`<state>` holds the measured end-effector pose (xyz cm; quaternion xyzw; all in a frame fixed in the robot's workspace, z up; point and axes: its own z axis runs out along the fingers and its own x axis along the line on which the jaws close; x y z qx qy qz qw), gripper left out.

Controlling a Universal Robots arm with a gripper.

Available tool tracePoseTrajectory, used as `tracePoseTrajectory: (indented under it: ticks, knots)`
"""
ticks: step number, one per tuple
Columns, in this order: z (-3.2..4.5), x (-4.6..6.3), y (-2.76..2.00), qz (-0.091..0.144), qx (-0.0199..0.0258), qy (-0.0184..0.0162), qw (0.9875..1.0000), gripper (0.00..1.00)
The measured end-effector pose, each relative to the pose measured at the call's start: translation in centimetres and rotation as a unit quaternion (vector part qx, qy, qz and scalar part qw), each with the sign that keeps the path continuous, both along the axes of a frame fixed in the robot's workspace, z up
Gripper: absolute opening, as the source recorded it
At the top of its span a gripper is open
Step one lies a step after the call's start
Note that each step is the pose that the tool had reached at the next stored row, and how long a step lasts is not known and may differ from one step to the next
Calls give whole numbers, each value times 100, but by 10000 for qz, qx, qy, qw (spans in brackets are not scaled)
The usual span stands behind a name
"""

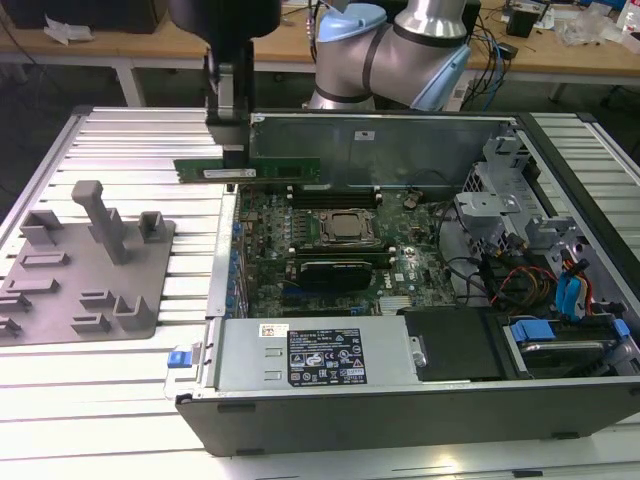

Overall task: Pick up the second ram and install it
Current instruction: 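Pick up the second ram and move it above second insertion slot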

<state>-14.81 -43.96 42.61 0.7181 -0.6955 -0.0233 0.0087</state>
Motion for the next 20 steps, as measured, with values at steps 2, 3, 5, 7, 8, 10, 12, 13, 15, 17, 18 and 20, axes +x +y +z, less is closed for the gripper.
tracePoseTrajectory:
  ticks: [2, 3, 5, 7, 8, 10, 12, 13, 15, 17, 18, 20]
  knots:
    - [-1, 103, 0, 0, 0, 4, 10000, 9]
    - [-1, 182, 0, 0, 0, 7, 10000, 9]
    - [-2, 334, 0, 0, 0, 13, 10000, 9]
    - [-3, 452, 0, 0, 0, 17, 10000, 9]
    - [-3, 525, 0, -1, 0, 20, 10000, 9]
    - [-5, 651, 0, 0, 0, 25, 10000, 9]
    - [-6, 735, 0, 0, 0, 28, 10000, 9]
    - [-6, 796, 0, 0, 0, 30, 10000, 9]
    - [-7, 928, 0, 0, 0, 36, 10000, 9]
    - [-8, 1024, 0, -1, 0, 40, 10000, 9]
    - [-10, 1122, 0, -1, 0, 44, 10000, 9]
    - [-10, 1166, 0, -1, 0, 46, 10000, 9]
